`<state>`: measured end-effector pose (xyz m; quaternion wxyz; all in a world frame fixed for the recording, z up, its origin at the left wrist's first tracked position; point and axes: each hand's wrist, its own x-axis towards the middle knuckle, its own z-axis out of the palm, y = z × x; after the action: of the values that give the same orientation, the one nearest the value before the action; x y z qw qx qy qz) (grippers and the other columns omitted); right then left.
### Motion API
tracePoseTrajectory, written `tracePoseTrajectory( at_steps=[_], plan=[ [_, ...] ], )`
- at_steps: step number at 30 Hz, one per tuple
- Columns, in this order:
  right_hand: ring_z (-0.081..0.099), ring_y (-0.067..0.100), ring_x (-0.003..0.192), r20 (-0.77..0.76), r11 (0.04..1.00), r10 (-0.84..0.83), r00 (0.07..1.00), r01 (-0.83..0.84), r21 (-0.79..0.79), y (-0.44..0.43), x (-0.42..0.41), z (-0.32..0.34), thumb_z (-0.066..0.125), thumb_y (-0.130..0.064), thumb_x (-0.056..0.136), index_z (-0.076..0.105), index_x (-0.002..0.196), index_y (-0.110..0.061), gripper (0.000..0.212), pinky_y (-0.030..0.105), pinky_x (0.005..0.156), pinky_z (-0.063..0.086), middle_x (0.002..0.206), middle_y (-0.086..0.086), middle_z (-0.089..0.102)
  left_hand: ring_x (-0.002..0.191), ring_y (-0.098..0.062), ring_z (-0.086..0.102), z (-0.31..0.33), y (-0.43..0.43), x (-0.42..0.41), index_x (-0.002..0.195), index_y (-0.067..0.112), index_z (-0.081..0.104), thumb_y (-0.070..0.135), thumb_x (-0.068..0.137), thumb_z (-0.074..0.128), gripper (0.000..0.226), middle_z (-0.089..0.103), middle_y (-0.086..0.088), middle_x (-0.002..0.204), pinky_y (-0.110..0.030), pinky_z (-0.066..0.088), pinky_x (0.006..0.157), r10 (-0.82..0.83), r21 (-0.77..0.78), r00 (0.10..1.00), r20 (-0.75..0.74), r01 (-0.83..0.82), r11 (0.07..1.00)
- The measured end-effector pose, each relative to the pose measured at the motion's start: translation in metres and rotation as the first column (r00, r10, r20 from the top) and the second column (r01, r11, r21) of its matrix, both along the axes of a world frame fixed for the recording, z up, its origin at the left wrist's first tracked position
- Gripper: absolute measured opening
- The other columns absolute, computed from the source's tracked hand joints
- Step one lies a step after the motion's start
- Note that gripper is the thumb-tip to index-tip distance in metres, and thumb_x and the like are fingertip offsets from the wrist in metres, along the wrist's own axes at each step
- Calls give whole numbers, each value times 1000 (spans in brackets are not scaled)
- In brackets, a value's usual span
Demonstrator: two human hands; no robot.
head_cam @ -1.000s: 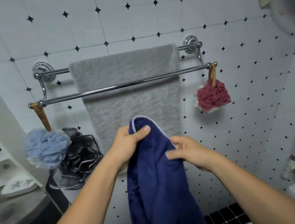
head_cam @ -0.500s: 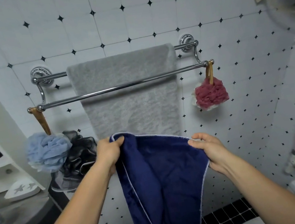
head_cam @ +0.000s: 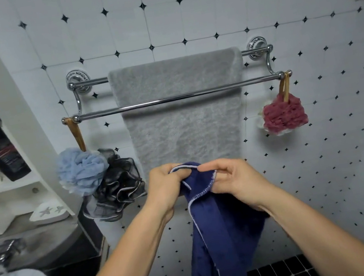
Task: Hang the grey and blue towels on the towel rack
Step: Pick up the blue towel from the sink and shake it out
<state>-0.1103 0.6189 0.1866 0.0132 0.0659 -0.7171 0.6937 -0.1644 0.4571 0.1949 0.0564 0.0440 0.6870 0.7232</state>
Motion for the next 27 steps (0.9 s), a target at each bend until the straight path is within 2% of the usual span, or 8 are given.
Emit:
tracePoseTrajectory(
  at_steps=[2, 4, 7, 12, 16, 19, 23, 27],
  plan=[
    [71, 15, 72, -45, 990, -92, 995, 96, 107, -6, 2, 3, 68, 8, 81, 71, 92, -11, 23, 26, 76, 55, 76, 7, 75, 44, -10, 59, 3, -4, 4, 70, 7, 66, -2, 86, 59, 20, 65, -2, 52, -18, 46, 42, -11, -44, 1000, -18, 10, 999],
    [60, 7, 52, -116, 945, -181, 977, 205, 253, -9, 1, 2, 73, -6, 82, 71, 79, -16, 10, 19, 63, 48, 56, 1, 66, 51, -12, 61, 4, -7, 8, 77, 5, 67, 0, 89, 59, 16, 67, -5, 59, -19, 48, 46, -103, -107, 993, -48, 98, 989],
    [50, -3, 39, -216, 859, -287, 933, 351, 374, -11, 0, 0, 78, -26, 78, 67, 65, -22, 18, 9, 46, 36, 42, -11, 57, 69, -17, 65, 8, -10, 12, 92, 0, 72, 4, 92, 59, 13, 74, -15, 78, -28, 52, 65, -286, -259, 951, -114, 250, 933],
    [51, 6, 49, -260, 806, -365, 894, 443, 392, -17, -4, -3, 79, -39, 72, 63, 57, -25, 26, 29, 53, 47, 50, -7, 59, 86, -21, 70, 18, -17, 17, 109, 0, 69, -11, 92, 44, 33, 74, -18, 99, -29, 55, 80, -454, -291, 890, -50, 422, 859],
    [51, 0, 48, -274, 840, -344, 898, 425, 338, -28, -5, -2, 78, -37, 74, 67, 60, -31, 19, 17, 53, 40, 53, -16, 61, 99, -28, 69, 23, -20, 21, 115, 2, 67, -13, 79, 39, 48, 70, -22, 114, -27, 55, 81, -478, -139, 878, 9, 474, 869],
    [53, -2, 50, -267, 916, -254, 930, 320, 242, -33, -2, 2, 76, -35, 77, 72, 69, -33, 9, 12, 54, 39, 54, -16, 62, 96, -24, 66, 25, -23, 24, 116, 1, 64, -4, 63, 44, 58, 71, -22, 108, -28, 49, 84, -528, -122, 849, -12, 522, 844],
    [51, -1, 51, -292, 934, -197, 936, 270, 234, -37, -4, 6, 74, -32, 80, 72, 71, -30, 9, 12, 54, 39, 54, -15, 60, 95, -15, 65, 20, -25, 24, 119, 4, 59, -18, 79, 53, 46, 69, -14, 104, -18, 51, 82, -489, -243, 869, -69, 461, 853],
    [45, 1, 51, -294, 928, -165, 941, 249, 276, -36, -6, 1, 76, -32, 80, 71, 71, -24, 13, 14, 53, 36, 51, -12, 53, 101, -15, 65, 16, -31, 17, 115, 8, 62, -6, 91, 55, 28, 71, -11, 106, -22, 50, 91, -500, -382, 862, -89, 434, 816]
  ],
)
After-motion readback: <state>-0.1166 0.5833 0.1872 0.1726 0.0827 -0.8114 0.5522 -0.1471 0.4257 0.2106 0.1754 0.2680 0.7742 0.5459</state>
